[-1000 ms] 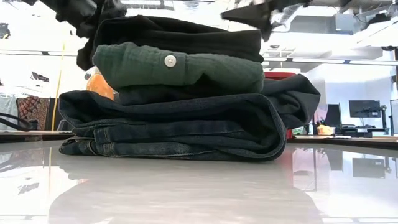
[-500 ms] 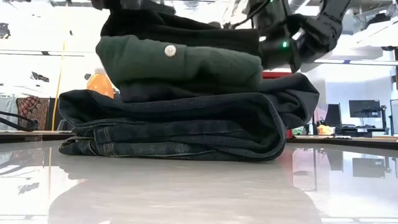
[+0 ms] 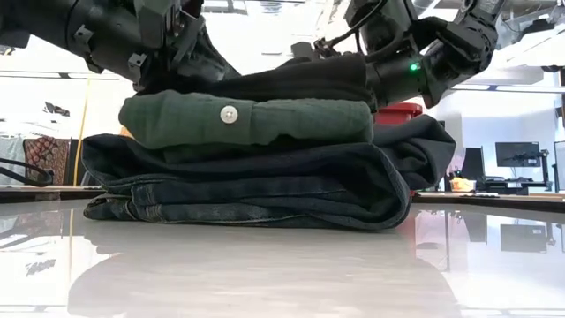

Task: Fold laundry
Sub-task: Stack the folded clothes on top of the folded dark blue jeans, then put all the stacked clothes into the red bin

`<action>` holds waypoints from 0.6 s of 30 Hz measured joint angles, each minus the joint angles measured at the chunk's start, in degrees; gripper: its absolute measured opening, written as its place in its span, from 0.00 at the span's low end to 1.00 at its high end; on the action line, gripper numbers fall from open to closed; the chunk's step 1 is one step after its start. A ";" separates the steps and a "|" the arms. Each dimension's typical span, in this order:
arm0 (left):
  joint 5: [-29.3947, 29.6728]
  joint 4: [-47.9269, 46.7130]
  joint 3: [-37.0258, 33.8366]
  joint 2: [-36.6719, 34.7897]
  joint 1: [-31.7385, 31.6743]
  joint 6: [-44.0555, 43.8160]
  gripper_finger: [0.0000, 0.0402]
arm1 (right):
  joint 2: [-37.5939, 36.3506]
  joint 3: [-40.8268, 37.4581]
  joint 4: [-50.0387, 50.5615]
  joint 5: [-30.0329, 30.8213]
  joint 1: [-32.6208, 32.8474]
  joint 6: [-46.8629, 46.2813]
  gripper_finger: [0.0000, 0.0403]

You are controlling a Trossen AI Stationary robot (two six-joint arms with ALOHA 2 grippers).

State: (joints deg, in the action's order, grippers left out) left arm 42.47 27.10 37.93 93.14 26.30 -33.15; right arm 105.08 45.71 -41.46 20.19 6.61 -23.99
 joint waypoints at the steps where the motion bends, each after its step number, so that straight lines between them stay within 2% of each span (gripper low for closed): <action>1: 0.03 -0.12 0.00 0.00 0.00 -0.18 0.40 | -0.45 -0.01 -0.23 -0.63 -0.18 0.03 0.67; 4: 0.06 0.50 -0.11 -0.82 0.00 2.21 0.40 | -4.50 -0.39 -0.20 -3.91 -1.06 1.20 0.67; 8: 0.26 -0.12 -0.19 -4.75 -0.02 6.65 0.40 | -14.31 -0.35 2.60 -4.35 -0.90 4.56 0.67; 12: 0.25 -0.44 -0.24 -10.31 0.15 11.46 0.40 | -23.26 -0.27 12.89 -3.57 0.69 5.13 0.67; 15: 0.55 -1.74 -0.24 -15.41 0.73 14.22 0.40 | -29.00 -0.37 22.17 1.45 3.39 1.21 0.67; 18: 3.29 -7.35 -0.24 -21.12 0.81 10.04 0.43 | -33.02 -3.19 29.31 11.44 7.44 -6.85 0.67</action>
State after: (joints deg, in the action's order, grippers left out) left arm 45.77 19.75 37.69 72.03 27.11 -23.11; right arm 72.06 42.53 -12.15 31.62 14.04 -30.84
